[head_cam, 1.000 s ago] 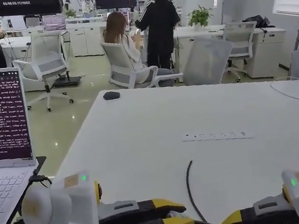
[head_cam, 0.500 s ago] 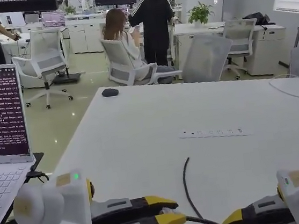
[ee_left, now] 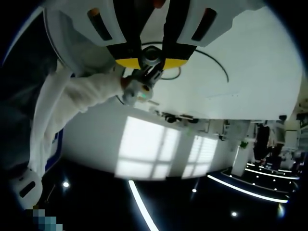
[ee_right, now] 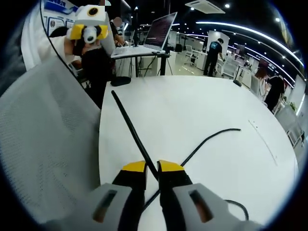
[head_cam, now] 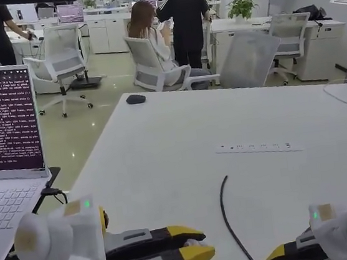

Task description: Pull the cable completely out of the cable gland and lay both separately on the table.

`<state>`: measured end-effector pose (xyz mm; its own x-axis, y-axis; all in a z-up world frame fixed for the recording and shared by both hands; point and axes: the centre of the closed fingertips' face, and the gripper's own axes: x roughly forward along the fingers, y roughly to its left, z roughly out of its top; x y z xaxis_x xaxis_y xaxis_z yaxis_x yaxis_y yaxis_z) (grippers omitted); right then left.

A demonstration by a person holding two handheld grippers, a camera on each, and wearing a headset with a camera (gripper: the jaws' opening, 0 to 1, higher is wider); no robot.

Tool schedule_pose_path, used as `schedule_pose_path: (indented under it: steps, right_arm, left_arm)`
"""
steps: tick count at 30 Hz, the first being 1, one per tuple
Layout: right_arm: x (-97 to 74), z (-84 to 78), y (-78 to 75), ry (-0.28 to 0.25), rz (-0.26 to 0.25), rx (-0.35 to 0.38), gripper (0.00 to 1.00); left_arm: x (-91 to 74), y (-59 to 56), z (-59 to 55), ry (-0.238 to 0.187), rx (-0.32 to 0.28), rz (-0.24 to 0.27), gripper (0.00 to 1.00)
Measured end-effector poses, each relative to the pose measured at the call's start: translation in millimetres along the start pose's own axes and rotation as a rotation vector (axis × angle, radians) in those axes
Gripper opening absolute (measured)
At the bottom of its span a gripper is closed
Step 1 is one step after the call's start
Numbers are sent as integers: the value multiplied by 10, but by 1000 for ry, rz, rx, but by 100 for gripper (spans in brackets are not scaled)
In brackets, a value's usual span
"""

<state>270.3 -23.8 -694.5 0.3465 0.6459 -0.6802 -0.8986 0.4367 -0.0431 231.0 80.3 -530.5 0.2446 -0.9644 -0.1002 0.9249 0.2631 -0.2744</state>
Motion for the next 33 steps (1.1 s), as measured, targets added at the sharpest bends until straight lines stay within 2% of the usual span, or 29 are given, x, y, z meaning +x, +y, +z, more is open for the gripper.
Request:
schedule_pose_path:
  steps: [4,6,9,12,18,27,29,33]
  right_arm:
    - [167,-153,-3,56,9,24,7]
    - [223,-170,-11,50,7,39,8]
    - [312,-253,-6,72,6,48,9]
    - [364,-325,6,85,18,67,9]
    - [430,-465,63,122,44,54,10]
    - [413,-470,76,92,65,102,14]
    - [404,-449,41,71,42,127,18]
    - [320,-324,53,15,46,156,22]
  left_arm:
    - [-53,49,-44,1,-10,15,17]
    - [-75,66,-63,3,-15,24,17]
    - [-125,91,-86,0,-24,38,17]
    - [-153,126,-109,1,-30,53,17]
    - [-142,177,-164,4,-49,68,17]
    - [-50,204,-200,13,-60,79,17]
    - [-13,210,-215,19,-61,78,17]
    - [84,245,-248,38,-50,76,17]
